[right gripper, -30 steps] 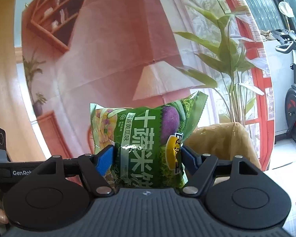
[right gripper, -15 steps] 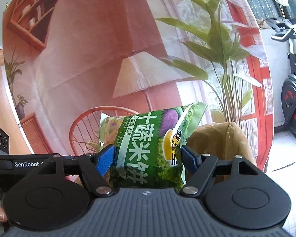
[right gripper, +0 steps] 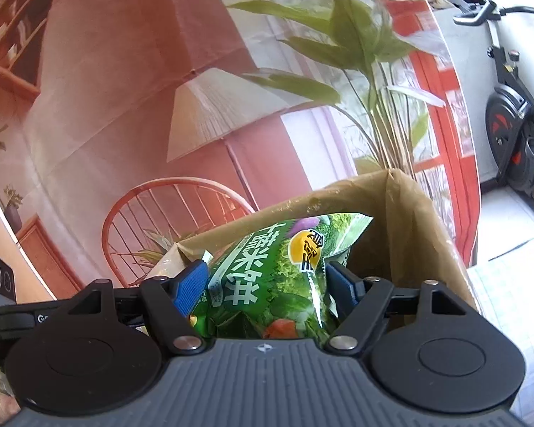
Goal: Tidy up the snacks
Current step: 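Open the right tool to drop the green bag into the box, then grasp the orange chip bag with the left tool while the right tool grasps the yellow bag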
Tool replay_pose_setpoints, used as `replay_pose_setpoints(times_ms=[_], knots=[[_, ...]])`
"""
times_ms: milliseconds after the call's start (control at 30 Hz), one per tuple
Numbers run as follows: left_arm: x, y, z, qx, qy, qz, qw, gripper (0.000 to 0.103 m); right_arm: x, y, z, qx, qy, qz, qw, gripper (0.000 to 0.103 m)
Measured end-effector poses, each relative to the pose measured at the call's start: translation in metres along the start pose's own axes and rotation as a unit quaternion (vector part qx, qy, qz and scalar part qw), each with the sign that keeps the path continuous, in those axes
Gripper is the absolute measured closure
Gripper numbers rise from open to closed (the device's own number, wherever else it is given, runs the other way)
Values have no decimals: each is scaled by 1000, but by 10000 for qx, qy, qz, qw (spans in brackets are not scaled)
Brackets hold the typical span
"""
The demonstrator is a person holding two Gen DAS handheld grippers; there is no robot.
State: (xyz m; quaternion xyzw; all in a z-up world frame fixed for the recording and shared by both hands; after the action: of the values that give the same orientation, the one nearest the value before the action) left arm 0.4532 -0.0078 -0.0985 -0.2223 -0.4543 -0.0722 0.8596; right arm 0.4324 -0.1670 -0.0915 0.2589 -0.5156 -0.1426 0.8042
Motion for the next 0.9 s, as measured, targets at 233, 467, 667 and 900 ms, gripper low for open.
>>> replay_pose_setpoints(times_ms=[233, 467, 667, 900], knots=[[0, 5, 27, 79, -198, -28, 9998, 39, 1, 1, 15, -147, -63, 6, 9999, 21], [-19, 5, 53, 120, -231, -74, 9996, 38, -13, -4, 27, -254, -60, -117, 9996, 19], [-28, -8, 81, 153, -485, -352, 9981, 34, -17, 0, 59, -156, -272, -49, 9995, 19], [-59, -29, 85, 72, -408, -463, 9981, 24, -39, -1, 96, -249, -390, 272, 9986, 19]])
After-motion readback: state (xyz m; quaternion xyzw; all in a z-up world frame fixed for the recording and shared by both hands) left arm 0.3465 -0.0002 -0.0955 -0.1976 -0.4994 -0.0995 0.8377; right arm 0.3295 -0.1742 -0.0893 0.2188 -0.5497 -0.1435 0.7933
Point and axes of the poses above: each gripper's, at about its wrist camera, not at the fingertips, and z roughly against the way its jaws point, y to its left, x to its top, the point moved 8 cm from there along -z, roughly the way its jaws point, and after that the axes turned 4 degrees about -z, right-handed, at the moved point
